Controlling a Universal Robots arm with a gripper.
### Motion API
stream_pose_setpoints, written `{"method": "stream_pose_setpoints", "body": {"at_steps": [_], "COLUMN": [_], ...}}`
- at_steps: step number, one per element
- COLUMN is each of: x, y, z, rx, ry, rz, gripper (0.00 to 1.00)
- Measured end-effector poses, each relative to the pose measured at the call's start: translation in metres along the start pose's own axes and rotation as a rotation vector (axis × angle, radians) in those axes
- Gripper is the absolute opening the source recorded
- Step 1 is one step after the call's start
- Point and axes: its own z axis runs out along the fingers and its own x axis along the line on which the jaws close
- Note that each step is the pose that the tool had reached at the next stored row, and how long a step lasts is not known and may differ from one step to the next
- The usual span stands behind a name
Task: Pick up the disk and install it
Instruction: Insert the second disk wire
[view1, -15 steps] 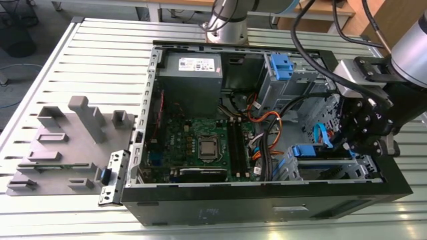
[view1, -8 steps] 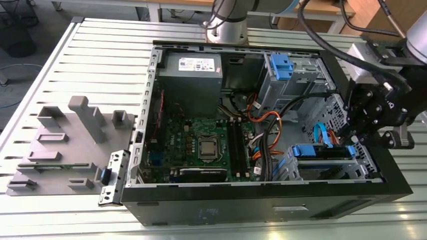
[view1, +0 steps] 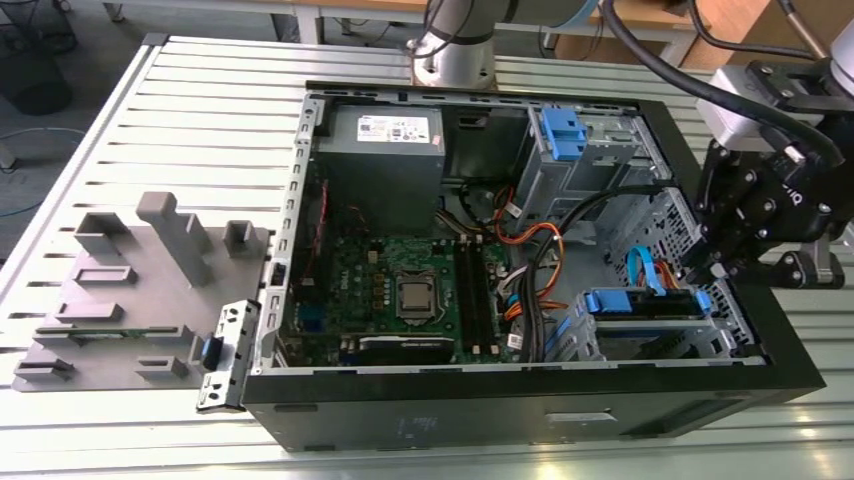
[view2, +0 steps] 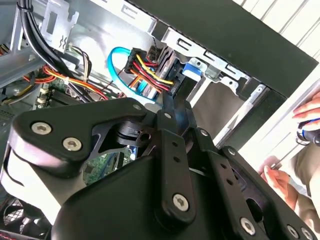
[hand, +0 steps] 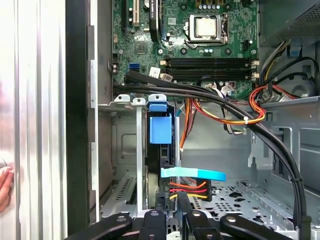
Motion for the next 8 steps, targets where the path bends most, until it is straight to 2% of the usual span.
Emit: {"method": "stream_pose_setpoints", "body": {"at_steps": [3,8], "x": [0.0002,0.0002], "y": [0.0046,0.0053], "z": [0.0001,0.0001], "rx": [0.0001,0.0002], "ry": [0.0000,0.0001], "rz": [0.000,0.000], "gripper": [0.24,0.24]}}
